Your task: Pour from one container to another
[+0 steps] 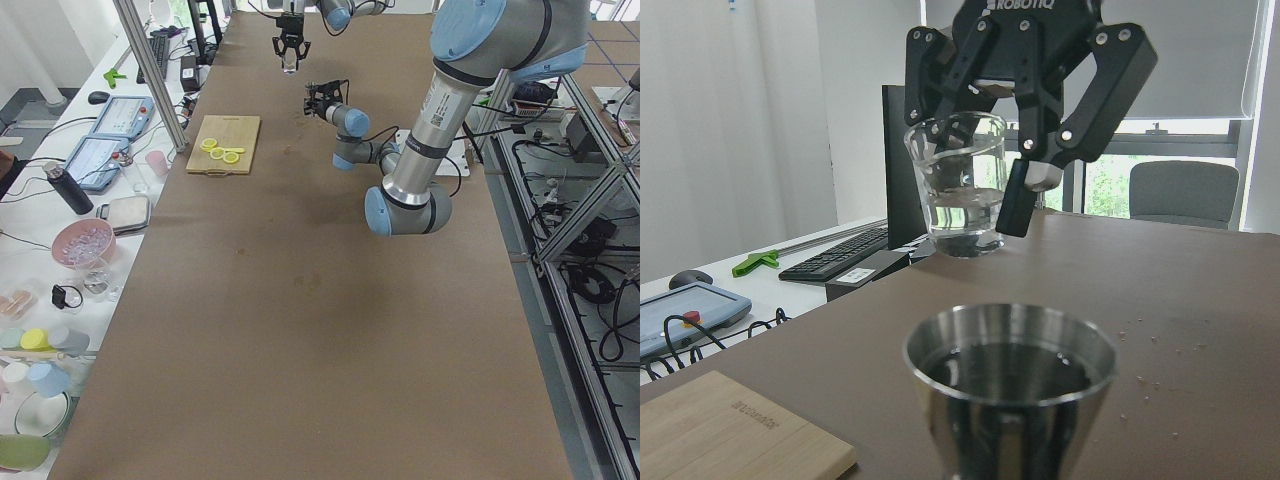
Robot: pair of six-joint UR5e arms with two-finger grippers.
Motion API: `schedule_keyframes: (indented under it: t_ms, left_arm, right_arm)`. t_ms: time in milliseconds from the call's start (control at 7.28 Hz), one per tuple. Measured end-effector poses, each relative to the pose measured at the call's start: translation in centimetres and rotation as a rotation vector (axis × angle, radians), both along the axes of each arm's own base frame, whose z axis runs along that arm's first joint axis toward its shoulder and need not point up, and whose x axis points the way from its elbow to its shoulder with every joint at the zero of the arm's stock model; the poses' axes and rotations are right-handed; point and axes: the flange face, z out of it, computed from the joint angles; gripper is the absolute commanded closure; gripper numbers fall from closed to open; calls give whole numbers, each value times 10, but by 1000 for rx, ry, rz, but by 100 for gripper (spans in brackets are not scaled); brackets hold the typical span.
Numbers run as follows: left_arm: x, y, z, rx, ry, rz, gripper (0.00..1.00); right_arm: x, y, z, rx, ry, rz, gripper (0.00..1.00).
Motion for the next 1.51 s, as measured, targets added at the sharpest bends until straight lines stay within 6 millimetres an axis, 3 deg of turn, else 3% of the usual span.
schedule_keyframes:
  t_ms: [824, 1510]
  left_arm:
    - [0, 0, 0, -2, -3, -2, 100]
    - [1, -1, 0, -2, -6, -3, 100]
  right_arm:
    - [-7, 12, -32, 124, 77, -142, 100]
    - [-20, 28, -50, 91, 158, -184, 100]
